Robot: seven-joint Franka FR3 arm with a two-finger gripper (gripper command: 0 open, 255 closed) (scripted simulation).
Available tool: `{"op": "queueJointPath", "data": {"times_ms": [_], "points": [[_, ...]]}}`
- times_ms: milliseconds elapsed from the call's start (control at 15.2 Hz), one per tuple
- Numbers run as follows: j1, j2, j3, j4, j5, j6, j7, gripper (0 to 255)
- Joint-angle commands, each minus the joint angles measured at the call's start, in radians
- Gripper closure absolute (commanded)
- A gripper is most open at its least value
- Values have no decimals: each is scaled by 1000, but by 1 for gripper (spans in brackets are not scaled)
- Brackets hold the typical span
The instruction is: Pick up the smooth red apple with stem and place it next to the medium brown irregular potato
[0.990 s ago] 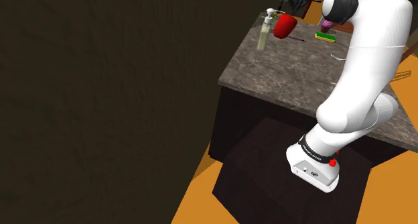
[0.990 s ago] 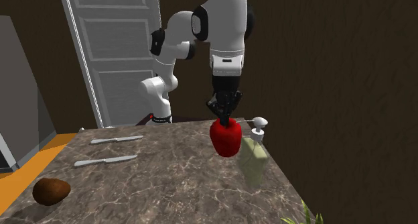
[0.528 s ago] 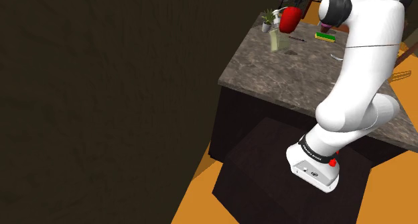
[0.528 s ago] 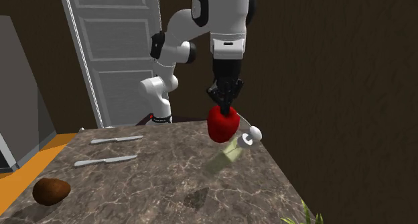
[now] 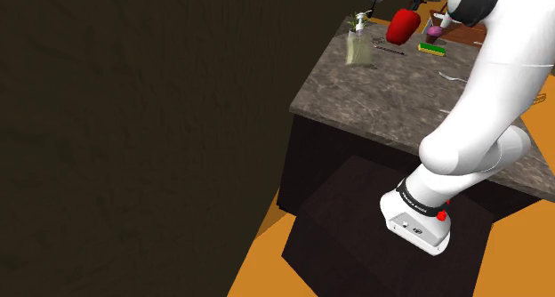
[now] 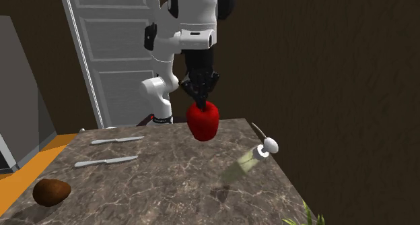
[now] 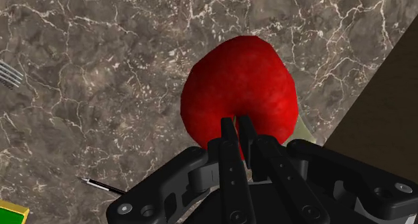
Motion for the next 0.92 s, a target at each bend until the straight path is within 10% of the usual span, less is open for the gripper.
{"op": "queueJointPath", "data": {"times_ms": [0, 858], "points": [[-1, -65, -17, -93, -28, 30, -38, 255], [-100, -265, -117, -296, -132, 47, -267, 255]]}}
